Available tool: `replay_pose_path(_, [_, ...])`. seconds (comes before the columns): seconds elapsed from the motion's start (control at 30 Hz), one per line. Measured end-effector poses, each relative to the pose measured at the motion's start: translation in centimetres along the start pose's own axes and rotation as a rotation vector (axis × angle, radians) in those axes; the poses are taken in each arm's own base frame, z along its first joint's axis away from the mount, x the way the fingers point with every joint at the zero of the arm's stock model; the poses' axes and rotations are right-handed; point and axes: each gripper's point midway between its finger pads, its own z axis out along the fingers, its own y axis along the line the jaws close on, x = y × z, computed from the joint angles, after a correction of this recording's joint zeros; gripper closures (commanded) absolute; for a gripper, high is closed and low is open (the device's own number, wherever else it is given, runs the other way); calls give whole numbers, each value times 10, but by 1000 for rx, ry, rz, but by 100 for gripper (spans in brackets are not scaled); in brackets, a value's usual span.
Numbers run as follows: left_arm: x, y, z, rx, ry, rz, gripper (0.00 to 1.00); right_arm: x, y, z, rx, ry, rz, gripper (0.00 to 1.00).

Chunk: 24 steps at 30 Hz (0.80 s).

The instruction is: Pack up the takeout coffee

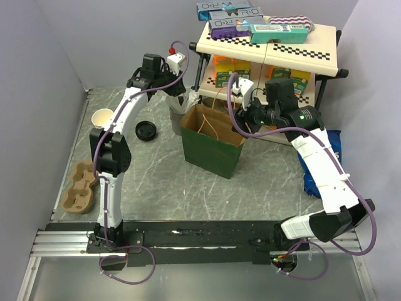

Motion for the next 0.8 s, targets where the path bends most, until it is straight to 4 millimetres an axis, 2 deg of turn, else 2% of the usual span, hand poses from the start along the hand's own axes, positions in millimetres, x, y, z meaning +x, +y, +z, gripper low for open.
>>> replay_pose_path(0.03, [0, 0, 0, 0, 0, 2, 90, 1, 0, 1, -3, 6, 3, 35])
replay_pose_path(0.1, [0, 0, 0, -1, 0, 3, 93, 2, 0, 2, -5, 10, 4, 35])
replay_pose_path(0.13, [0, 0, 0, -1, 1, 2, 99, 2, 0, 2, -5, 9, 4, 35])
replay_pose_path(0.53, [-4, 0, -3, -9, -6, 12, 99, -2, 0, 0, -2, 0, 1, 35])
replay_pose_path(0.67, [-16, -2, -11, -16, -29, 24, 99, -2, 0, 0, -2, 0, 1, 35])
replay_pose_path(0.8, [-37, -6, -28, -32, -71, 48, 99, -1, 0, 0, -2, 1, 1, 35])
